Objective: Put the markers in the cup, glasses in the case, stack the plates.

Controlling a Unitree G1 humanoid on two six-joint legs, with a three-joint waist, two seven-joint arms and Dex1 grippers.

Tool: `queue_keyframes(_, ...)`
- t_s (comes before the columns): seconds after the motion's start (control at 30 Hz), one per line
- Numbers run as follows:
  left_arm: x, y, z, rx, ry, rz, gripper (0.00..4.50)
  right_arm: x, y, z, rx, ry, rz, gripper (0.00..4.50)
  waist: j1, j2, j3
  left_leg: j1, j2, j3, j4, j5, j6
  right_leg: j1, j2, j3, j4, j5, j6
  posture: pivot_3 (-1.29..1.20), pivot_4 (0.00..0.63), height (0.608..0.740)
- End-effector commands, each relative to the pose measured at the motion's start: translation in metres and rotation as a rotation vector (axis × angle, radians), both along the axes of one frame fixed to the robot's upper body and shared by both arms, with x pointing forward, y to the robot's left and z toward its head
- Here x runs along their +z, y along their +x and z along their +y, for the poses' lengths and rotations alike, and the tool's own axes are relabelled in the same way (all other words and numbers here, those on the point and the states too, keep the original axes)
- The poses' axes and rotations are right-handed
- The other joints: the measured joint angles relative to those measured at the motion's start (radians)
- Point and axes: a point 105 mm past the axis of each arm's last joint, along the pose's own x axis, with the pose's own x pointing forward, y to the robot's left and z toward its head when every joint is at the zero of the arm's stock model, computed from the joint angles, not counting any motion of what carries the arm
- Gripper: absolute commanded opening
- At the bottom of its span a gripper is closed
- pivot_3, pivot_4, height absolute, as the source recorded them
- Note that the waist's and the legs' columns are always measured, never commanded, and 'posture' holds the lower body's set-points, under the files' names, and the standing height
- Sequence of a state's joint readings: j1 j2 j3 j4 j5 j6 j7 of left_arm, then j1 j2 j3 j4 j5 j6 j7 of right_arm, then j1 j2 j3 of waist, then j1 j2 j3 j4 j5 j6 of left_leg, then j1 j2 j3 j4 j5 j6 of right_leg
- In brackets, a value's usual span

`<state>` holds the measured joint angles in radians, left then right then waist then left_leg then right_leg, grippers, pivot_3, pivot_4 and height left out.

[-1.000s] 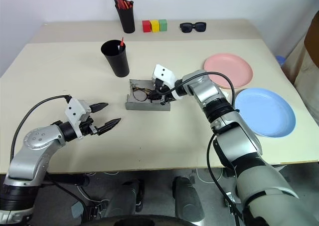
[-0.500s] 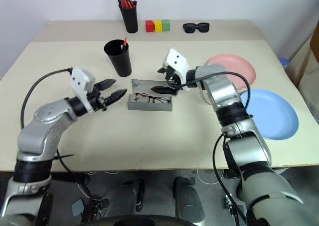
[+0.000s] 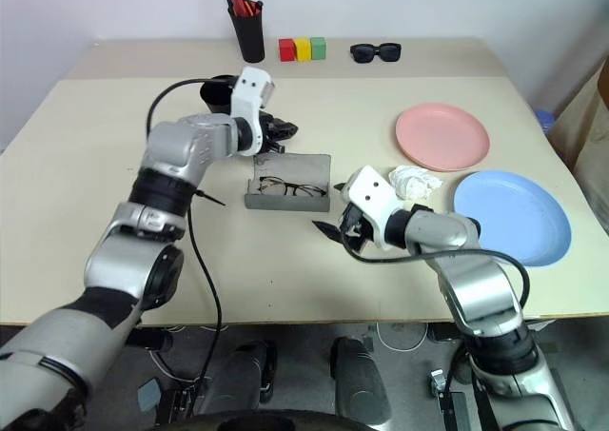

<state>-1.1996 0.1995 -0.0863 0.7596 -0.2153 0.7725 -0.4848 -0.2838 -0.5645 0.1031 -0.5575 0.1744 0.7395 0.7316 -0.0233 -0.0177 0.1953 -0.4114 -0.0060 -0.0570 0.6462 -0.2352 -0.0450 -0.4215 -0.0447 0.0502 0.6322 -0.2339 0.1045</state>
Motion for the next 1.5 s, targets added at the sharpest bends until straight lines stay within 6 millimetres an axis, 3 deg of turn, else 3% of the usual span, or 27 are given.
queue_keyframes(0.03, -0.006, 0.006, -0.001, 0.003, 0.04, 0.047, 1.16, 0.011, -0.009, 0.002, -0.007, -0.002, -0.069, 3.97, -0.001, 0.0, 0.0, 0.0, 0.0, 0.0, 0.0, 0.0, 0.0, 0.0, 0.0, 0.0, 0.0, 0.0, 0.0, 0.0, 0.15, 0.74)
queue_keyframes(0.3, -0.019, 0.008, 0.001, 0.002, 0.089, 0.102, 1.16, 0.006, -0.012, -0.004, -0.053, -0.009, -0.062, 3.97, 0.007, -0.001, 0.0, 0.0, 0.0, 0.0, 0.0, 0.0, 0.0, 0.0, 0.0, 0.0, 0.0, 0.0, 0.0, 0.0, 0.15, 0.74)
queue_keyframes(0.5, -0.013, 0.002, 0.013, -0.057, 0.045, 0.123, 1.16, 0.004, -0.006, -0.011, -0.084, -0.012, -0.058, 3.97, 0.005, -0.001, 0.0, -0.001, 0.0, -0.001, 0.0, 0.0, 0.0, 0.0, 0.0, 0.0, 0.0, 0.0, 0.0, 0.0, 0.15, 0.74)
queue_keyframes(0.7, 0.005, 0.009, 0.021, -0.018, -0.03, 0.032, 1.16, 0.0, -0.001, -0.008, -0.066, -0.008, -0.04, 3.97, 0.007, -0.001, 0.0, 0.0, 0.0, -0.001, 0.0, 0.0, 0.0, 0.0, 0.0, 0.0, 0.0, 0.0, 0.0, 0.0, 0.15, 0.74)
queue_keyframes(0.9, 0.012, 0.015, 0.012, 0.012, -0.029, -0.004, 1.16, -0.004, 0.0, 0.001, -0.027, 0.008, -0.03, 3.97, 0.011, -0.001, 0.0, -0.001, 0.0, -0.001, 0.001, 0.0, 0.0, 0.0, -0.001, 0.0, 0.0, 0.0, 0.0, 0.0, 0.15, 0.74)
queue_keyframes(1.2, -0.011, 0.017, 0.017, 0.056, 0.114, 0.042, 1.16, -0.006, 0.0, 0.008, -0.023, 0.032, -0.035, 3.97, 0.006, -0.001, 0.001, 0.0, 0.0, -0.001, 0.0, 0.0, 0.0, 0.0, 0.0, 0.0, 0.0, 0.0, 0.0, 0.0, 0.15, 0.74)
queue_keyframes(1.5, -0.015, 0.008, 0.021, -0.048, 0.097, 0.109, 1.16, -0.007, -0.002, 0.009, -0.04, 0.041, -0.037, 3.97, 0.006, -0.001, 0.001, 0.0, 0.0, -0.001, 0.001, 0.0, 0.0, 0.0, 0.0, 0.0, 0.001, 0.0, 0.0, 0.0, 0.15, 0.74)
